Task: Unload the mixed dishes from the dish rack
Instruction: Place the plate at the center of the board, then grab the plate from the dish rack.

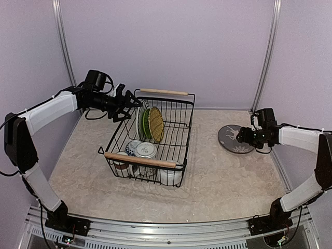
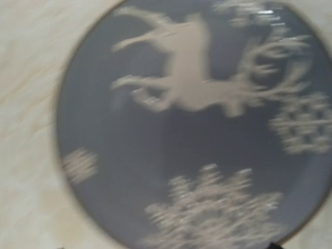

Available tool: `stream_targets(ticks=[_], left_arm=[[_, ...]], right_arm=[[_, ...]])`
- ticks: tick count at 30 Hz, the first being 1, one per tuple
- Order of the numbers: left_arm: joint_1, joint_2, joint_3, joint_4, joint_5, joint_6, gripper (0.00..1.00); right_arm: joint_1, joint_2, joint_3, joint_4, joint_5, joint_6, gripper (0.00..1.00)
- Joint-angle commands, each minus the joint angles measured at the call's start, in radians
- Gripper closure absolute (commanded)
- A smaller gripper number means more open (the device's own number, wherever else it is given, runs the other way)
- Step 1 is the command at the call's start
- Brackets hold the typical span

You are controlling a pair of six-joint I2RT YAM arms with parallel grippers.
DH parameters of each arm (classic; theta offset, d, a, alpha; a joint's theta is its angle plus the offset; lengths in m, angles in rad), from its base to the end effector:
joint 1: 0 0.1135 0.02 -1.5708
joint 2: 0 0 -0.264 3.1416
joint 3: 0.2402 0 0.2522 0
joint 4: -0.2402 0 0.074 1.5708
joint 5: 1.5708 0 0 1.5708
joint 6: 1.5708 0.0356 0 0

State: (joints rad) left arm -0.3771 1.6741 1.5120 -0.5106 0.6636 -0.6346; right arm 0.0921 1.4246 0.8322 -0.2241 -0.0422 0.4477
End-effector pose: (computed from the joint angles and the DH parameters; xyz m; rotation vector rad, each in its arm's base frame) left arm 0.3438 -0.1598 0.3322 0.0856 2.3904 -1.2621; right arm 0.2919 0.0285 0.2078 0.4061 2.3737 0.3033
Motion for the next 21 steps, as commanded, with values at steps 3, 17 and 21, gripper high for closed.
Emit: stream_targets(ticks=[3, 17, 21], left_arm=[[-0.073, 0.051, 0.11, -0.124, -0.294, 0.153, 0.11], [-0.213, 0.321, 0.451, -0.297, -0.924, 0.249, 0.24], [-0.21, 0.408, 0.548, -0.314, -1.001, 0.317, 0.34]], right_arm=[[0.135, -0.08, -0.054, 0.023, -0.036, -0.017, 0.19], [0.246, -0.271, -0.165, 0.039, 0.032, -0.023, 0.16], [0.246, -0.314, -0.177, -0.006, 0.21, -0.005, 0.11]])
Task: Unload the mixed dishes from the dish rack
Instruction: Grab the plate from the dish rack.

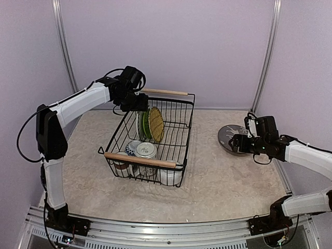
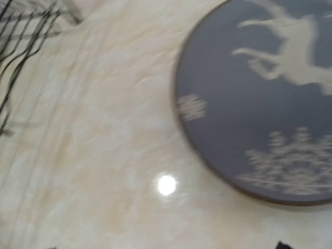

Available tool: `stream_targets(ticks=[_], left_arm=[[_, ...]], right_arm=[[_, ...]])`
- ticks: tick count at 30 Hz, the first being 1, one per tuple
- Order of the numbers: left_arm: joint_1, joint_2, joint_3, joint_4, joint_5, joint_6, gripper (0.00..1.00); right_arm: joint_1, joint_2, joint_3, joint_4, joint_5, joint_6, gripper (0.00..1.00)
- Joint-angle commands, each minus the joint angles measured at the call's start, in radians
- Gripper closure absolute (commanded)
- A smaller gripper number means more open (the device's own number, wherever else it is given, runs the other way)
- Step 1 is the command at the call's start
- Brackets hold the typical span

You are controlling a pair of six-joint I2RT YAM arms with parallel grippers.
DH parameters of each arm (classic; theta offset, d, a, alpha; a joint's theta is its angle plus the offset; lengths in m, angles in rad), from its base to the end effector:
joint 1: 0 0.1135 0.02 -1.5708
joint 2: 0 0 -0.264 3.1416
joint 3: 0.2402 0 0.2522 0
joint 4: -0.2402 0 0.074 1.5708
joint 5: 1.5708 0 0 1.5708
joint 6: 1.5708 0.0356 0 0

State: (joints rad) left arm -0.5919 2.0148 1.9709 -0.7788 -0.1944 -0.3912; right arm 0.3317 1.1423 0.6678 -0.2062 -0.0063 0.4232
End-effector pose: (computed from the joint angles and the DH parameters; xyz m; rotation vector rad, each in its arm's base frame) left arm 0.3813 -0.2481 0.3212 0.1481 2.3818 -0.2368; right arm 0.2276 0.0786 0.2261 0.1011 2.2820 0.4082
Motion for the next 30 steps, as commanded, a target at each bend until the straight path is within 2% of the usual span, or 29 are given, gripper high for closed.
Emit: stream_targets(ticks=[1, 6, 8, 13, 17, 22, 30], left_arm=[[0.008, 0.094, 0.113, -0.054, -0.151, 0.084, 0.35], [0.041, 0.158, 0.194, -0.098, -0.128, 0.095, 0.4], [0.051, 0.174, 0.208, -0.103, -0.116, 0.097, 0.46], [0.051, 0.199, 0.216, -0.103, -0.104, 0.101, 0.55], [0.041, 0.223, 0.237, -0.11, -0.12, 0.131, 0.64], [0.038, 0.257, 0.273, -0.127, -0.113, 0.14, 0.73], [0.03, 0.277, 0.314, -0.146, -0.13, 0.154, 0.9]], right_arm=[[0.006, -0.034, -0.004, -0.051, 0.219, 0.017, 0.11], [0.006, -0.052, 0.05, -0.144, 0.33, -0.012, 0.06], [0.006, -0.084, 0.041, -0.129, 0.356, -0.024, 0.01], [0.006, -0.206, -0.035, -0.062, 0.388, -0.046, 0.0], [0.006, -0.258, -0.035, -0.09, 0.369, -0.028, 0.0], [0.006, -0.251, -0.009, -0.094, 0.295, -0.043, 0.0], [0.006, -0.218, 0.019, -0.105, 0.27, -0.036, 0.0]])
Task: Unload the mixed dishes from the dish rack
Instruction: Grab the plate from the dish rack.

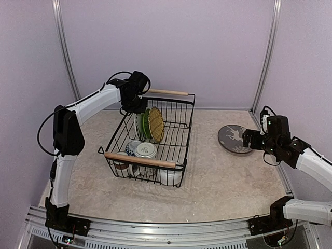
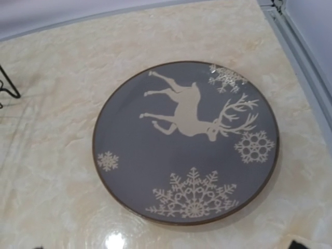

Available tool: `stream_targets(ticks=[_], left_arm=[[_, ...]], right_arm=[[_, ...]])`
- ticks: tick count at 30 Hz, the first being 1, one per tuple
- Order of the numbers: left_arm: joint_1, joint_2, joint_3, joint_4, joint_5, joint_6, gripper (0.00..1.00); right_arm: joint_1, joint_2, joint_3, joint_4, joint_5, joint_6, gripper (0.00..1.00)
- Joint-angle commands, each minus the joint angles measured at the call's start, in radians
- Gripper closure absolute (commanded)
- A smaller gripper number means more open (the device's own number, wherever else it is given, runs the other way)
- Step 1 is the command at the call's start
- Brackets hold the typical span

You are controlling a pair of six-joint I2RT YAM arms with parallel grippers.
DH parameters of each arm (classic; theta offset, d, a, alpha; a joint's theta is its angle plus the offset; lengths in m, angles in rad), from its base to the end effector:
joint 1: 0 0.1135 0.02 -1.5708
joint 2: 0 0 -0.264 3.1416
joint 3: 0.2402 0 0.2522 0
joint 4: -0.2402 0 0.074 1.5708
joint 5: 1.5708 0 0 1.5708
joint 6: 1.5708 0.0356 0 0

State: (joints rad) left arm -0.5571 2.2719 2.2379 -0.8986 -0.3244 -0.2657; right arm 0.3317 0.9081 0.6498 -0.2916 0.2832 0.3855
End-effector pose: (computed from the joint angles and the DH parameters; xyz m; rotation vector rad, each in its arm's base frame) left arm 0.4315 -0.2554 0.2803 0.2231 2.4263 0.0434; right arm 0.1942 0.0564 0.2605 0.2233 2.0873 0.1319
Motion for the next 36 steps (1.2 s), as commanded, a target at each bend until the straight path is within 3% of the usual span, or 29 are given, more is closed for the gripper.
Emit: stream_targets(ticks=[1, 9, 29, 36], left_arm=[[-0.008, 0.02, 0.053, -0.031, -0.004, 0.032, 0.91], [-0.032, -0.002, 0.086, -0.063, -0.076, 0.07, 1.0], [-0.101, -0.071, 0.173, -0.076, -0.298, 0.159, 1.0], [-0.104, -0.185, 0.169, -0.093, -0.315, 0.156, 1.0]], right_arm=[[0.005, 0.02, 0.039, -0.021, -0.021, 0.004, 0.0], [0.006, 0.018, 0.019, -0.009, -0.052, 0.021, 0.0], [0.005, 0.038, 0.022, 0.0, -0.073, 0.031, 0.0], [0.005, 0.054, 0.035, 0.037, -0.145, 0.014, 0.0]])
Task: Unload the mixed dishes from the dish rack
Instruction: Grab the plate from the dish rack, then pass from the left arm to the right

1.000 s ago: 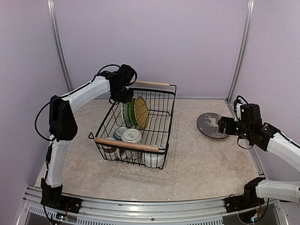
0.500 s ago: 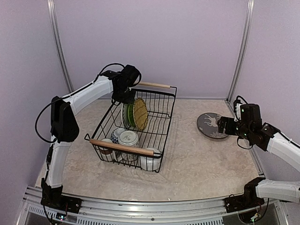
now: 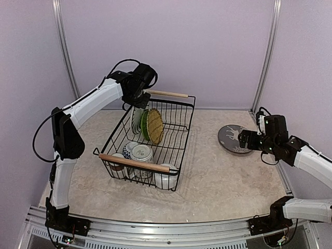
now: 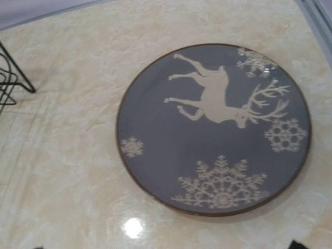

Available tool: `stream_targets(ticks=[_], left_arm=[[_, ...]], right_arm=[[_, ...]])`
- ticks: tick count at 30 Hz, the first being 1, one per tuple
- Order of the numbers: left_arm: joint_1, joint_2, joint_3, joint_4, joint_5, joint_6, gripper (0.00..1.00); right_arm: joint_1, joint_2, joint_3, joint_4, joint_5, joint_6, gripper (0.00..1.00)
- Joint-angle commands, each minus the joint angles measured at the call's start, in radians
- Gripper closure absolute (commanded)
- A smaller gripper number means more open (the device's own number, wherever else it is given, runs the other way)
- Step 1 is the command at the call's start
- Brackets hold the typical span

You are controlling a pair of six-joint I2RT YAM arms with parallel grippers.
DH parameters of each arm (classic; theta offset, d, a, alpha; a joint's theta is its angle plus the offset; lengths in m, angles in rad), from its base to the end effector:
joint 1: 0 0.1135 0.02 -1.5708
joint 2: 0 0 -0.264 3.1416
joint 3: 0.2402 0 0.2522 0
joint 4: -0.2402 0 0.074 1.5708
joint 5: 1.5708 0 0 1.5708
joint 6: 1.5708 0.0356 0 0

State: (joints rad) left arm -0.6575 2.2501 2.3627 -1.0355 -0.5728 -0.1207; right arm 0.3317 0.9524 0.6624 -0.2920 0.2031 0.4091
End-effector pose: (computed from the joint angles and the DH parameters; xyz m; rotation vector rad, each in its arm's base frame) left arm 0.3959 -0.2813 0.3232 0.3937 2.2954 0.3363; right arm 0.2007 0.0615 0.2562 0.2006 2.1376 0.2147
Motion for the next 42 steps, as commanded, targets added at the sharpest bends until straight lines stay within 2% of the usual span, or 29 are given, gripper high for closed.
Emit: stream_targets(ticks=[1, 5, 9, 16, 21, 27, 33, 42], left_arm=[[-0.002, -0.181, 0.043, 0.041, -0.055, 0.005, 1.0], [0.029, -0.283, 0.031, 0.007, 0.064, -0.068, 1.0], [0.109, -0.42, -0.096, 0.044, 0.304, -0.196, 1.0], [0.281, -0.697, -0.495, 0.32, 0.748, -0.368, 1.0], [0.295, -0.819, -0.707, 0.548, 0.979, -0.421, 1.0], [0.223, -0.829, -0.757, 0.596, 1.03, -0.395, 1.0], [0.14, -0.769, -0.789, 0.702, 1.06, -0.401, 1.0], [0.094, -0.639, -0.72, 0.792, 1.183, -0.48, 1.0]], right_arm=[[0.006, 0.01, 0.029, 0.049, -0.091, -0.012, 0.0], [0.007, 0.032, 0.073, 0.053, -0.149, 0.001, 0.0], [0.009, 0.074, 0.118, 0.081, -0.246, 0.03, 0.0], [0.048, 0.154, 0.165, 0.262, -0.45, 0.195, 0.0], [0.15, 0.264, 0.246, 0.386, -0.536, 0.262, 0.0], [0.235, 0.371, 0.355, 0.387, -0.539, 0.255, 0.0], [0.268, 0.459, 0.367, 0.553, -0.636, 0.36, 0.0], [0.274, 0.518, 0.347, 0.693, -0.685, 0.477, 0.01]])
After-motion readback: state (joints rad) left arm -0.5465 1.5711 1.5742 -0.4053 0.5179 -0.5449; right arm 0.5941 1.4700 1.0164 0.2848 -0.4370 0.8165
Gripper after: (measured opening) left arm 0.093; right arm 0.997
